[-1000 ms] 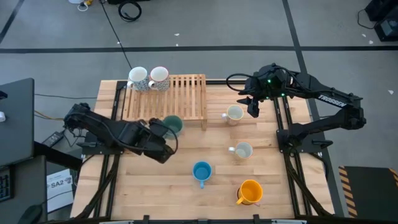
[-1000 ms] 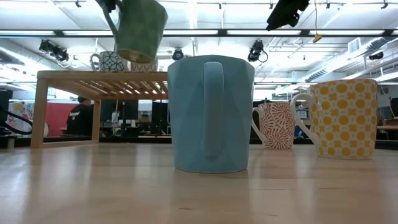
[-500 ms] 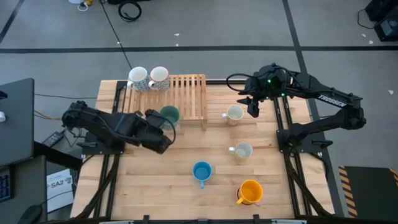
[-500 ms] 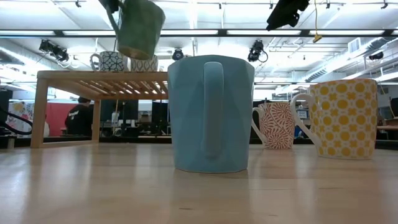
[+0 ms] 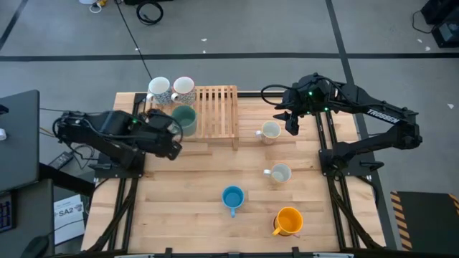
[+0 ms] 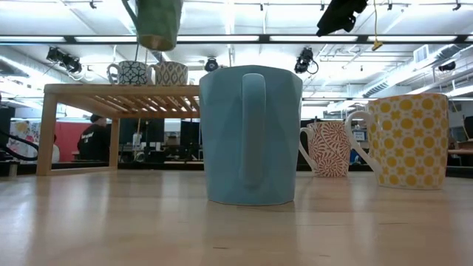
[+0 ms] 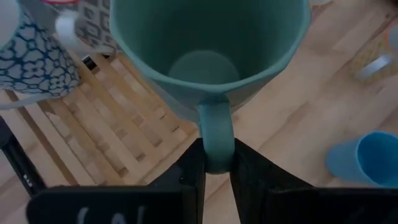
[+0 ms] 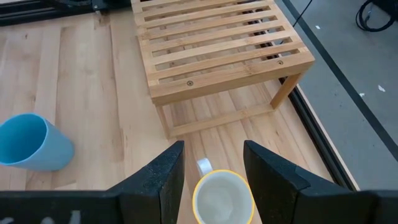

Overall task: Place coffee mugs
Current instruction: Put the dark green mug on the shelf

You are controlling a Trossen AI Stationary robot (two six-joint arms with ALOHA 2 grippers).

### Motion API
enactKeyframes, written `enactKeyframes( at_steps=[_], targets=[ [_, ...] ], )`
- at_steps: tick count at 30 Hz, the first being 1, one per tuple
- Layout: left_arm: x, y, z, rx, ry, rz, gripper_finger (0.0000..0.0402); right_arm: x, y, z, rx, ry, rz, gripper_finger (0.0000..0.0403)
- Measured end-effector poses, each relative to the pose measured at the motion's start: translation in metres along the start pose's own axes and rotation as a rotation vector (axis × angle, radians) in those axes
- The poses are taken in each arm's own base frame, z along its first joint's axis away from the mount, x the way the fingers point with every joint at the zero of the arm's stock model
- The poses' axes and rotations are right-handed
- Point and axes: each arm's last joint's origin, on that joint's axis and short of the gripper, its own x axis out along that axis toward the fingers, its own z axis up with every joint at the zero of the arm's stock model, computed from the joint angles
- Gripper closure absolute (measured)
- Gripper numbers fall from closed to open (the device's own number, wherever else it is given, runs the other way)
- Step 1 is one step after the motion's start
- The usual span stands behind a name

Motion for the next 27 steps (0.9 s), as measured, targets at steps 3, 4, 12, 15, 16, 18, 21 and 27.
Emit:
enactKeyframes(
  at_steps=[3,4,12,15,16,18,21,27],
  targets=[
    [0.001,0.010,-0.007,-0.002,0.006,0.007,0.0342,0.000,0.000,0.000,0.000,0.000,0.000,0.0233],
    [0.003,0.013,-0.011,-0.002,0.014,0.013,0.0342,0.000,0.000,0.000,0.000,0.000,0.000,0.0233],
    [0.014,0.044,-0.037,0.016,0.017,0.058,0.0342,0.000,0.000,0.000,0.000,0.000,0.000,0.0233],
    [0.014,0.057,-0.045,-0.024,0.012,0.055,0.0342,0.000,0.000,0.000,0.000,0.000,0.000,0.0233],
    [0.014,0.061,-0.048,-0.034,0.009,0.054,0.0342,0.000,0.000,0.000,0.000,0.000,0.000,0.0233],
    [0.015,0.068,-0.052,-0.041,0.002,0.053,0.0342,0.000,0.000,0.000,0.000,0.000,0.000,0.0233],
    [0.017,0.076,-0.059,-0.037,-0.008,0.063,0.0342,0.000,0.000,0.000,0.000,0.000,0.000,0.0233],
    [0.027,0.083,-0.069,-0.015,-0.018,0.104,0.0342,0.000,0.000,0.000,0.000,0.000,0.000,0.0233]
  ],
)
